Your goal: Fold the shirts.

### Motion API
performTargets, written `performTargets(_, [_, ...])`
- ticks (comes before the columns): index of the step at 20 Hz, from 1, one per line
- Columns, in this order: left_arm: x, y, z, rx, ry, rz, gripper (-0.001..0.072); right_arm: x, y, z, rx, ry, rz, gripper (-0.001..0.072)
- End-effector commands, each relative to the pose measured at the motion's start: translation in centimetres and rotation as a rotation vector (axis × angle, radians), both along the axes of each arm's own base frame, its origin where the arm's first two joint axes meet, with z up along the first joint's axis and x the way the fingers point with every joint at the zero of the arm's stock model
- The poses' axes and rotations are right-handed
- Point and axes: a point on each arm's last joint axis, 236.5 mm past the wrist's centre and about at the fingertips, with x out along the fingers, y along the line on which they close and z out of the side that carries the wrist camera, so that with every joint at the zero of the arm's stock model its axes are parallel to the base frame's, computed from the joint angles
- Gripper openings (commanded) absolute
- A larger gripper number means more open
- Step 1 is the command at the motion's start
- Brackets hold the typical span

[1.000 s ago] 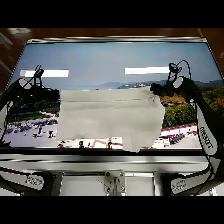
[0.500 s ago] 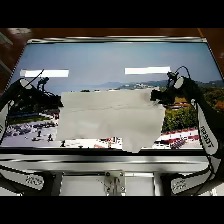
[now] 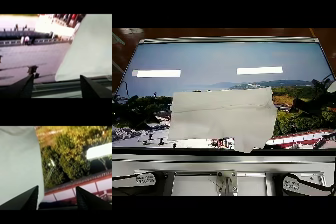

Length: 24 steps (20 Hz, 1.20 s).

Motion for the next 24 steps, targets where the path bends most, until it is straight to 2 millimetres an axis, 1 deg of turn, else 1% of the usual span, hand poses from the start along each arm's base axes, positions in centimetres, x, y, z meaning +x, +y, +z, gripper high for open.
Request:
performTargets(1, [-3.8, -2.9, -2.2, -0.172, -0.044, 0.143, 0.0662, -2.8, 2.5, -1.0, 0.222, -0.008, -0.098, 0.0584])
performTargets(3, [-4.6, -3.9, -3.8, -0.190, -0.025, 0.187, 0.0662, -2.3, 3.5, -1.8, 0.252, -0.029, -0.120, 0.0583])
performTargets(5, [-4.7, -4.6, -4.9, -0.169, -0.025, 0.200, 0.0661, -2.0, 3.8, -2.2, 0.237, -0.038, -0.104, 0.0583])
performTargets(7, [-4.4, -5.1, -5.6, -0.150, -0.036, 0.198, 0.0645, -1.9, 3.8, -2.2, 0.235, -0.042, -0.107, 0.0583])
performTargets(9, [-3.9, -5.4, -6.2, -0.127, -0.049, 0.187, 0.0645, -2.0, 3.7, -2.2, 0.233, -0.038, -0.104, 0.0583])
performTargets(11, [-2.8, -5.5, -6.4, -0.116, -0.075, 0.209, 0.0641, -2.2, 3.8, -2.2, 0.236, -0.032, -0.102, 0.0583])
performTargets(12, [-2.4, -5.5, -6.5, -0.112, -0.087, 0.222, 0.0621, -2.2, 3.9, -2.2, 0.238, -0.030, -0.101, 0.0583])
performTargets(13, [-2.1, -5.4, -6.5, -0.110, -0.095, 0.232, 0.0445, -2.3, 3.9, -2.2, 0.240, -0.026, -0.099, 0.0583])
performTargets(14, [-2.0, -5.4, -6.4, -0.110, -0.097, 0.235, 0.0253, -2.5, 4.0, -2.2, 0.243, -0.020, -0.097, 0.0583])
performTargets(15, [-2.0, -5.4, -6.4, -0.110, -0.096, 0.235, 0.0181, -2.7, 4.1, -2.2, 0.246, -0.010, -0.092, 0.0583])
performTargets(16, [-2.1, -5.4, -6.4, -0.112, -0.094, 0.237, 0.0181, -3.2, 4.2, -2.4, 0.249, 0.007, -0.087, 0.0583])
performTargets(17, [-2.1, -5.5, -6.4, -0.117, -0.088, 0.238, 0.0146, -4.0, 4.6, -2.9, 0.259, 0.036, -0.084, 0.0583])
performTargets(18, [-2.3, -5.7, -6.2, -0.126, -0.084, 0.231, 0.0039, -5.4, 5.3, -3.6, 0.281, 0.079, -0.074, 0.0583])
performTargets(19, [-2.5, -6.0, -6.1, -0.136, -0.081, 0.220, 0.0038, -7.0, 6.2, -4.4, 0.310, 0.122, -0.058, 0.0589])
performTargets(20, [-2.6, -6.2, -6.0, -0.146, -0.076, 0.212, 0.0038, -8.5, 7.4, -5.1, 0.354, 0.160, -0.042, 0.0643])
performTargets(21, [-2.8, -6.4, -5.8, -0.157, -0.080, 0.192, 0.0037, -9.6, 8.6, -5.7, 0.396, 0.178, -0.035, 0.0661])
performTargets(22, [-3.0, -6.7, -5.6, -0.169, -0.083, 0.177, 0.0038, -10.3, 9.3, -6.5, 0.417, 0.186, -0.046, 0.0661])
performTargets(24, [-3.0, -7.0, -5.4, -0.182, -0.083, 0.175, 0.0038, -11.0, 9.9, -8.1, 0.423, 0.189, -0.092, 0.0660])
